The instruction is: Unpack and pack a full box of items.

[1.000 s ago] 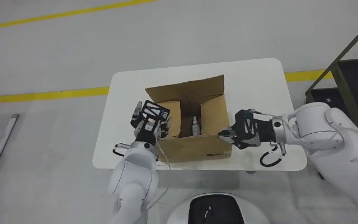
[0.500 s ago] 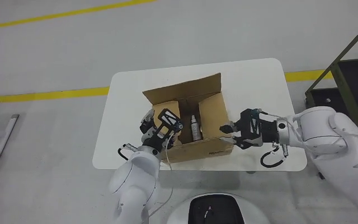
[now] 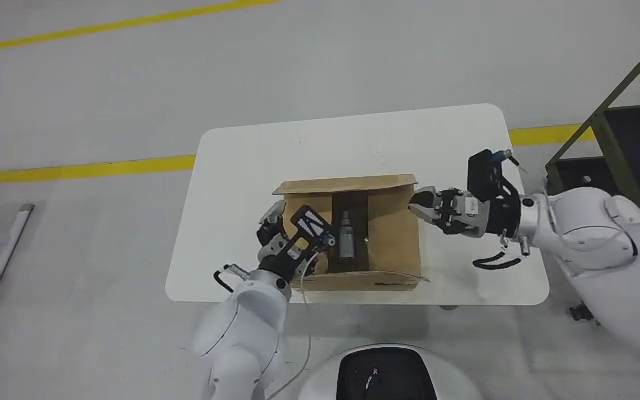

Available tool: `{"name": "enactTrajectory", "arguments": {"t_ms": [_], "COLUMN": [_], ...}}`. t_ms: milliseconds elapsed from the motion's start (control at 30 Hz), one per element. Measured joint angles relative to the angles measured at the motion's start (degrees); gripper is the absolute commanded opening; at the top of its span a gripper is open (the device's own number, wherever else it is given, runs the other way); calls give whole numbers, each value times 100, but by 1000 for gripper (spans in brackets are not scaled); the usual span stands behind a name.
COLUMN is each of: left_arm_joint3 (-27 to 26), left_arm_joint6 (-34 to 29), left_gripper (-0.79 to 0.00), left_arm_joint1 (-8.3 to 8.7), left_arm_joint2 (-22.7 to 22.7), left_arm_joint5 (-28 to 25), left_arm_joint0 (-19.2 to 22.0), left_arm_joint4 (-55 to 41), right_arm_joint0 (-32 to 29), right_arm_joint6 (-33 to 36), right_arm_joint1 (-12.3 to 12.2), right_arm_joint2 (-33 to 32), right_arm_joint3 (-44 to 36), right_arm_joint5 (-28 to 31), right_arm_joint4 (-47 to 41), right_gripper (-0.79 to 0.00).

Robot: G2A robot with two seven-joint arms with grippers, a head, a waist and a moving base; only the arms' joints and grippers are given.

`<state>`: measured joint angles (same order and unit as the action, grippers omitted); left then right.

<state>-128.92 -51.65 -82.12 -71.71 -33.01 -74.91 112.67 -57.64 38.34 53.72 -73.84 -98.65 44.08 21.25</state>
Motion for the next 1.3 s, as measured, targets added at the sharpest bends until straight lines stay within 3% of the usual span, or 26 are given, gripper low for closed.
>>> {"name": "enactTrajectory", "arguments": {"t_ms": [200, 367, 900, 1300], "left_arm_joint3": [-37, -49, -120, -239], "left_arm_joint6": [21, 33, 201, 258], "left_gripper": [0, 0, 0, 0], "left_arm_joint1": [24, 40, 96, 144], "left_arm_joint2": [13, 16, -4, -29], "left_arm_joint5": [-43, -38, -108, -136], "left_arm_joint0": [-30, -66, -149, -379], "left_arm_joint4": [88, 118, 145, 147], "right_arm_joint0": [205, 428, 2141, 2721], "right_arm_joint6": [113, 220, -803, -1207], "right_arm_joint1": [42, 80, 676, 982], "right_arm_joint2": [419, 694, 2132, 2363], "right_arm_joint3": [-166, 47, 1599, 2433], "right_arm_joint5": [132, 87, -1870, -2370], "right_arm_joint4": [766, 988, 2125, 1708], "right_gripper": [-754, -785, -785, -785]}}
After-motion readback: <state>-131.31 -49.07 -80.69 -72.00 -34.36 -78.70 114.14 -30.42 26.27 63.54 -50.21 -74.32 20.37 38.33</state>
